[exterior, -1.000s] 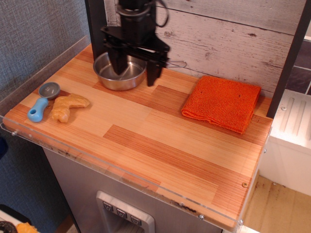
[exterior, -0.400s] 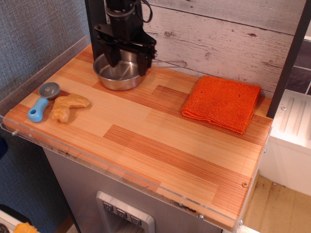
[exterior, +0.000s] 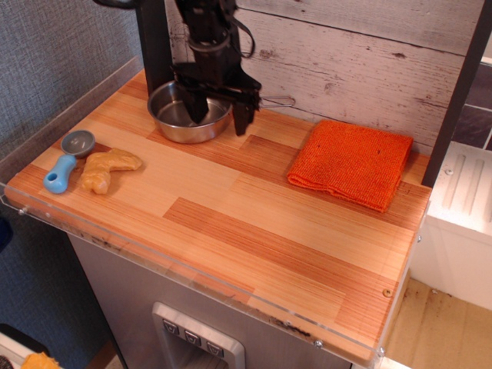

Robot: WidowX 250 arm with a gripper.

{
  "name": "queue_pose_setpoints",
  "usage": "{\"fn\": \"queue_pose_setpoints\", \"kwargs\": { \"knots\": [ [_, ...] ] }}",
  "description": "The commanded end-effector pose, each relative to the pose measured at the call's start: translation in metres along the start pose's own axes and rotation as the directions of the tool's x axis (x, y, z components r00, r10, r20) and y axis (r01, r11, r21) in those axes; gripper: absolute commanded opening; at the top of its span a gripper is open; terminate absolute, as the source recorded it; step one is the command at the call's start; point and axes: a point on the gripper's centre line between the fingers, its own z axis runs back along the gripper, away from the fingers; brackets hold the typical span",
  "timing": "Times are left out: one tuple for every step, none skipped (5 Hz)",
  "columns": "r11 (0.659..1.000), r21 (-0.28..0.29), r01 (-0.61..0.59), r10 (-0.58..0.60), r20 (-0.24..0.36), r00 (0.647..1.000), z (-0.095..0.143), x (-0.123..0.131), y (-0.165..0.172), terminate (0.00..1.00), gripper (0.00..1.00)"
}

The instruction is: Place the pot beneath the towel.

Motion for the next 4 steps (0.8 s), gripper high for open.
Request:
{"fn": "queue_pose_setpoints", "kwargs": {
  "knots": [
    [1.000,0.007,0.015,-0.015,0.025,1.000,0.005,0.011,-0.006,0.00,0.00],
    [1.000,0.000,0.017,-0.017,0.046,0.999,0.013,0.013,-0.003,0.00,0.00],
    [1.000,-0.013,0.027,-0.027,0.057,0.998,0.020,0.014,-0.002,0.00,0.00],
    [0.999,-0.025,0.047,-0.045,0.077,0.996,0.031,0.012,-0.002,0.00,0.00]
  ]
}}
